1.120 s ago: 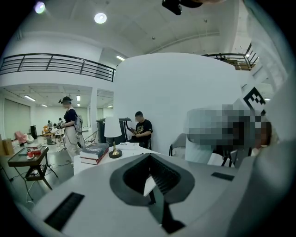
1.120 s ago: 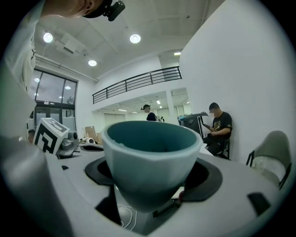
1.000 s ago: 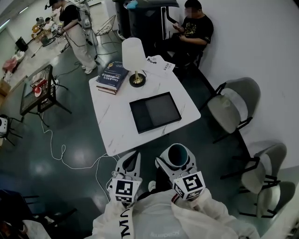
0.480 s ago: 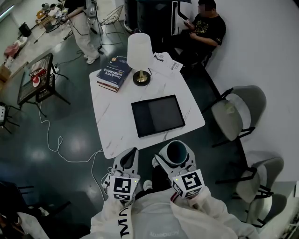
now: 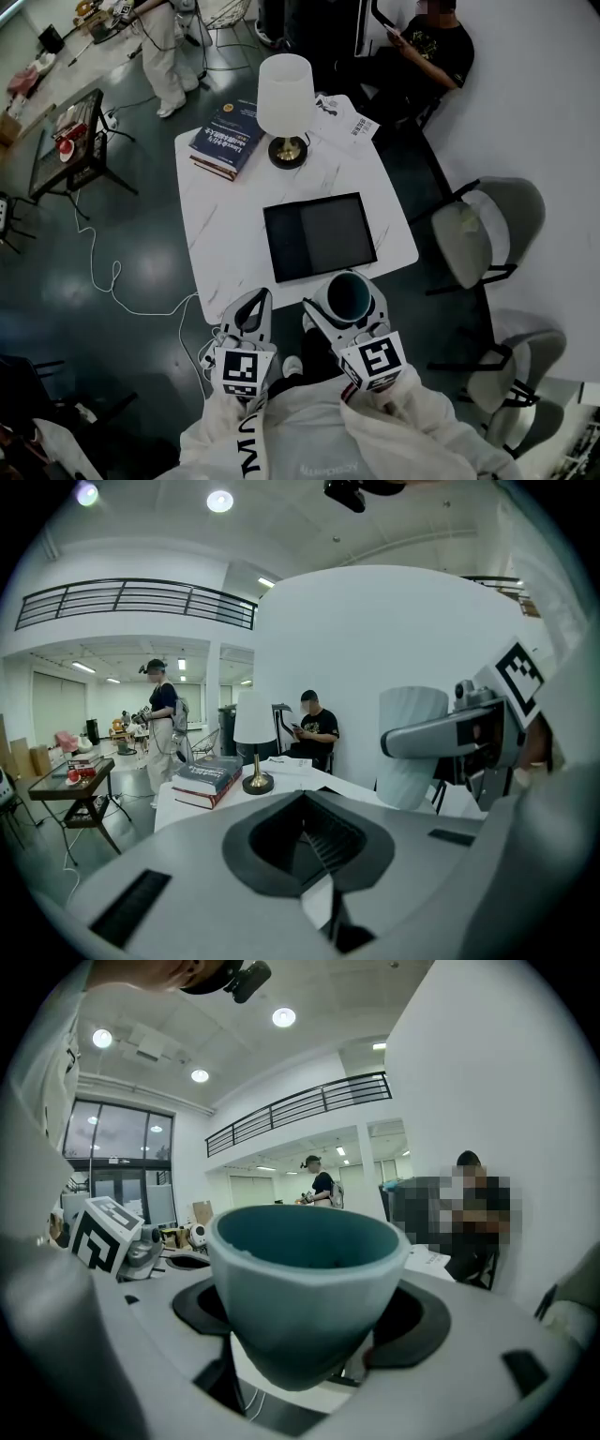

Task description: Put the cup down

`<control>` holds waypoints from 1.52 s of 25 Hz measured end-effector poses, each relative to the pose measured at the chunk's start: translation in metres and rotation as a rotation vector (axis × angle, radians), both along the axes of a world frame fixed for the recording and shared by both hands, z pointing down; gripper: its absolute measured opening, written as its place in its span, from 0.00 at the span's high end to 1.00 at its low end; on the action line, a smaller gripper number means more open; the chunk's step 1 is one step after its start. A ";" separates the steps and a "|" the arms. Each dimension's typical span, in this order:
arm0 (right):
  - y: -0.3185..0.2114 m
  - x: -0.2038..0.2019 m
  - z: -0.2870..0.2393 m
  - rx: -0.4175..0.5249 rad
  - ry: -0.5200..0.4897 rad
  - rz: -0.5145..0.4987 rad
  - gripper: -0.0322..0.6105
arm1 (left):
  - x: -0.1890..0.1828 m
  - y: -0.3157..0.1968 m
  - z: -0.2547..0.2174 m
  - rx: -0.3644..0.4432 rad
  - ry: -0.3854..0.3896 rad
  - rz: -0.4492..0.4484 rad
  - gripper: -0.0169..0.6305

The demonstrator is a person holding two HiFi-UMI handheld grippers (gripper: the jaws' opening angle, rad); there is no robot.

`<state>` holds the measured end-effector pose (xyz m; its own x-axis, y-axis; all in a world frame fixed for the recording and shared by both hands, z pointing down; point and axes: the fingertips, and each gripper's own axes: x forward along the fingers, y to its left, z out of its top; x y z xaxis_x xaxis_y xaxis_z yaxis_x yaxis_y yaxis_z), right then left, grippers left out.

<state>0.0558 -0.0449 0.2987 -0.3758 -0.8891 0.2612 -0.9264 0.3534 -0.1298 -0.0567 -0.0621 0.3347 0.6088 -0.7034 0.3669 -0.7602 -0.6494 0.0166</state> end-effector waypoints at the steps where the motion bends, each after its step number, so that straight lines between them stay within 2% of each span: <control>1: -0.006 0.000 0.001 0.001 0.003 -0.006 0.34 | 0.001 -0.005 0.002 -0.002 -0.002 -0.003 0.96; 11: -0.047 0.000 0.022 -0.011 0.004 -0.038 0.34 | 0.007 -0.043 0.024 -0.004 -0.042 -0.015 0.96; 23: -0.095 0.005 0.060 -0.031 -0.012 -0.062 0.34 | 0.018 -0.084 0.058 -0.031 -0.054 -0.037 0.96; 32: -0.122 -0.001 0.083 -0.029 -0.010 -0.087 0.34 | 0.019 -0.112 0.073 -0.006 -0.050 -0.055 0.96; 38: -0.136 -0.002 0.097 -0.021 -0.010 -0.092 0.34 | 0.017 -0.120 0.093 -0.026 -0.077 -0.059 0.96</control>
<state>0.0534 -0.1808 0.3961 -0.4586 -0.8448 0.2756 -0.8886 0.4344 -0.1472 -0.0398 -0.1825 0.4280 0.5360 -0.7268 0.4295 -0.7967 -0.6037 -0.0274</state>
